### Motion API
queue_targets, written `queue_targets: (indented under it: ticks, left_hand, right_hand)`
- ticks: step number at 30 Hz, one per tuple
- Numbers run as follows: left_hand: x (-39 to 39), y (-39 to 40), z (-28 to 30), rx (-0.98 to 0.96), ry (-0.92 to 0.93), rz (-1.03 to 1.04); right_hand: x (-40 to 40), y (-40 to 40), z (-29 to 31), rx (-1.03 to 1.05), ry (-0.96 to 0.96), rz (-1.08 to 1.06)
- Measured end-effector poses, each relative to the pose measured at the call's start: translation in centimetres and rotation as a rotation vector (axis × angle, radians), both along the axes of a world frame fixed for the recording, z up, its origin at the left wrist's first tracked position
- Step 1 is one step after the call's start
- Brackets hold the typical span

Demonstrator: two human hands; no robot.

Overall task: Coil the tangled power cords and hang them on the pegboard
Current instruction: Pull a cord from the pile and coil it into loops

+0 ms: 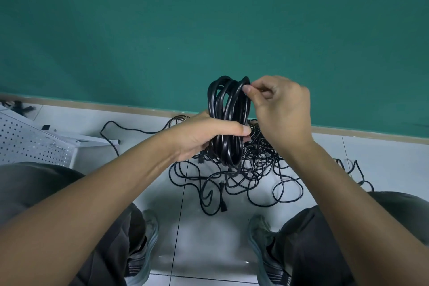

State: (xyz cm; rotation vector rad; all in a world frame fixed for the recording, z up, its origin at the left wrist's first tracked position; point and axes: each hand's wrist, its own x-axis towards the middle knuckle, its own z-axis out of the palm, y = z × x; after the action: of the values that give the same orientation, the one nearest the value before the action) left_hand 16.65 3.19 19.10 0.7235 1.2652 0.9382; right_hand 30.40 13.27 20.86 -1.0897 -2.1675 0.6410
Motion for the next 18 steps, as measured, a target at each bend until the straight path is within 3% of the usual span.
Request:
queue_targets:
  ticks: [4, 8, 12, 18]
  left_hand:
    - [0.1, 0.4, 0.1, -0.018, -0.229, 0.093]
    - [-0.8, 1.1, 0.6, 0.043, -0.505, 0.263]
    - [-2.8, 1.6, 1.1, 0.11, -0.615, 0.455]
    - [-4.4, 1.9, 1.4, 0.109, -0.673, 0.782]
  right_hand:
    - [-0.2, -0.4, 0.3, -0.189, 0.079, 0.06]
    - [-0.8, -1.9, 0.5, -0.597, 0.203, 0.25]
    - [-0.8, -3.3, -0.9, -0.772, 0.071, 0.375]
    - [-1.1, -4.4, -1.1, -0.854, -0.156, 0.322]
